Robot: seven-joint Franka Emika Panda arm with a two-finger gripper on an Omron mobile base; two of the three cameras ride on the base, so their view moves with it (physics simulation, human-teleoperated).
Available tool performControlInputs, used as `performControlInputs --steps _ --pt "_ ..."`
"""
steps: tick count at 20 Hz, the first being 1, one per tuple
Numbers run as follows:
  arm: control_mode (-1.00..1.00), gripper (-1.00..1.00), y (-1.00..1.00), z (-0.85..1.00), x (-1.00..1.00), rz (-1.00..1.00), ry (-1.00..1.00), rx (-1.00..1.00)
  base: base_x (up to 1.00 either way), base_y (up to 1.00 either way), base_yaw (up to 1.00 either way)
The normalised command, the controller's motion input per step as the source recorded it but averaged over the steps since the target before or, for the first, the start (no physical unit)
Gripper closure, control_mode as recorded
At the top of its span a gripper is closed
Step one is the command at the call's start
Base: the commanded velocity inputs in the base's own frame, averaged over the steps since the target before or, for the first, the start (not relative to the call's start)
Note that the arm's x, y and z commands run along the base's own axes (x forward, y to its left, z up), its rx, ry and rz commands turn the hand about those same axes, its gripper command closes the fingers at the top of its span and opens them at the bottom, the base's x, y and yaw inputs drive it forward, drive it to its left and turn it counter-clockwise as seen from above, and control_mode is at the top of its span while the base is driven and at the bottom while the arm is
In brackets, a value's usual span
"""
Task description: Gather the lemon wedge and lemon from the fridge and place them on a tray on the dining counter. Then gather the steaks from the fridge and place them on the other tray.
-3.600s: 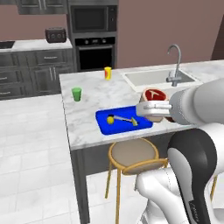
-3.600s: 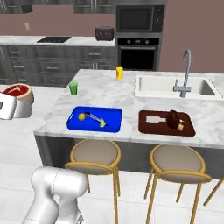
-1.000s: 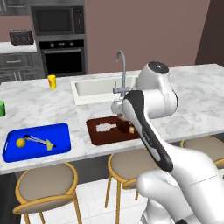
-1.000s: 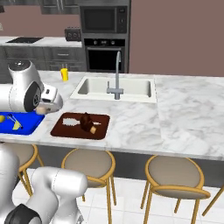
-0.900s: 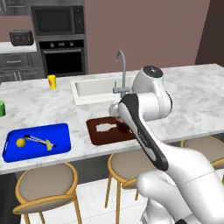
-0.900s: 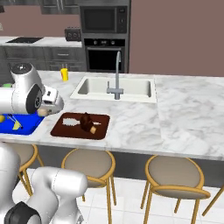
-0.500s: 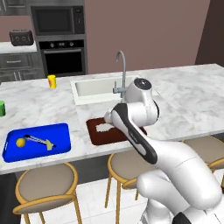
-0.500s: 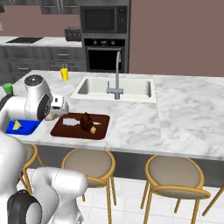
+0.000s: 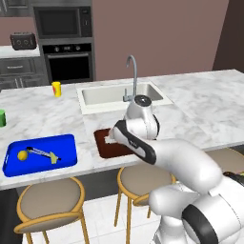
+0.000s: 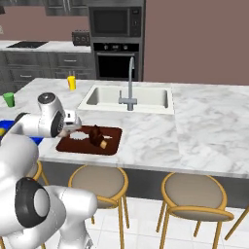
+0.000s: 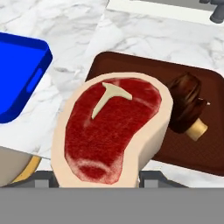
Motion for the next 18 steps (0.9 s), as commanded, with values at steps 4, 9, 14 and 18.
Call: performControlInputs --steps 4,9,14,18 --pt "-1.0 1.0 0.06 -0.29 0.38 0.02 0.01 -0.08 0.0 0.0 0.0" --pt "-1.0 1.0 0.01 -0.25 0.33 0.03 0.01 -0.03 0.0 0.0 0.0" --pt "-1.0 1.0 0.05 -0.28 0.26 0.03 0.02 -0.04 0.0 0.0 0.0" --pt "-1.0 1.0 0.03 -0.19 0.12 0.03 0.0 -0.01 0.0 0.0 0.0"
